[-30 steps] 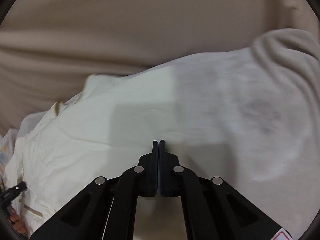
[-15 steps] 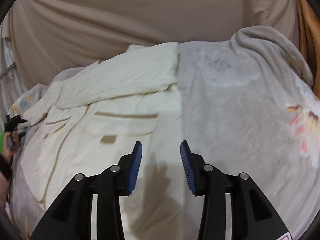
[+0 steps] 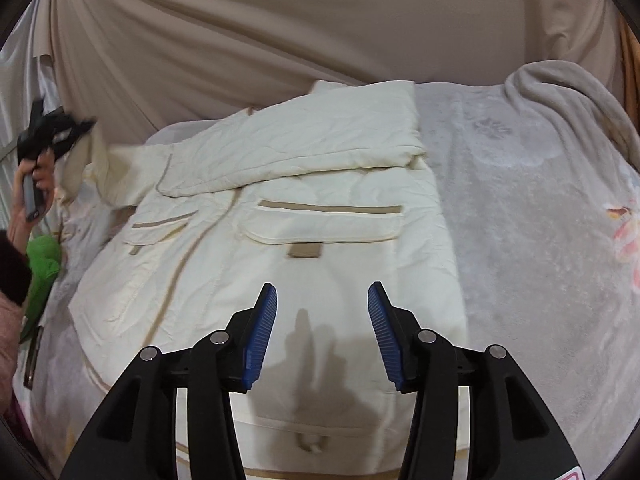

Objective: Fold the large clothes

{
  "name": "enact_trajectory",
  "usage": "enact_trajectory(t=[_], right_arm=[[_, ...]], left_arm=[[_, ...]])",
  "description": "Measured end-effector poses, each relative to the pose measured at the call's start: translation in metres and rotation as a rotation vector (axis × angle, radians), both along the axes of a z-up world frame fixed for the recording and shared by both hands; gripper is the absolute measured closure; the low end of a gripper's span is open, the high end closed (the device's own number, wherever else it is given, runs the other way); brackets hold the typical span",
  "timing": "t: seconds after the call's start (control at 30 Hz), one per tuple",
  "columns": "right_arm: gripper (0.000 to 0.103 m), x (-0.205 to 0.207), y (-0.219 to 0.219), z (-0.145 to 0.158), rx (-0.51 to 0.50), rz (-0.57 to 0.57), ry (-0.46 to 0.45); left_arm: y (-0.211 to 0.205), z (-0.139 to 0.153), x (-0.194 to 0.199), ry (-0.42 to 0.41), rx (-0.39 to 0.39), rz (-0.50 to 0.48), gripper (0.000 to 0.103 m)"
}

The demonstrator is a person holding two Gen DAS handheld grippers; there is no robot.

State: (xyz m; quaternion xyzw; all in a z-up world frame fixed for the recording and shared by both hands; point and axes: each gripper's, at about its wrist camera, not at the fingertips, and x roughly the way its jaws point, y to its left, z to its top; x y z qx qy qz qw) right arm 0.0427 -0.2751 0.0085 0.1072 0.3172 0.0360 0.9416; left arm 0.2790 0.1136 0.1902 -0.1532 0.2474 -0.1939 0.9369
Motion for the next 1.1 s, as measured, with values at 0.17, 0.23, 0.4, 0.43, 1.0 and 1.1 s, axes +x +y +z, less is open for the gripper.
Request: enact_trajectory(t=[0.17, 0.23, 0.4, 0.43, 1.0, 1.1], right_arm=[[0.049, 0.004, 0.010, -0.003, -0.028, 0.023, 0.016], [0.048, 0.004, 0.009, -0.002, -0.037, 0.013, 0.024], [0.042, 0.003, 0.000, 0.017, -0.083, 0.002, -0.012], [0.041, 0.006, 0.001, 0.024, -0.100, 0.009, -0.026], [0.033, 0.188, 0.214, 0.011, -0.573, 0.436, -0.084], [0.099, 0.212, 0.204, 0.017, -0.457, 0.424, -0.028]], left_arm=[[-0.190, -0.068, -0.030, 0.088, 0.280, -0.288, 0.061], [-0.233, -0.117, -0.037, 0.163, 0.387, -0.337, 0.034], [-0.232, -0.174, -0.054, 0.227, 0.473, -0.348, 0.034], [-0.214, -0.173, -0.053, 0.234, 0.429, -0.346, 0.033], [0.040, -0.129, 0.008, 0.359, -0.025, 0.091, 0.020], [0.041, -0.135, 0.014, 0.387, -0.064, 0.077, 0.020]])
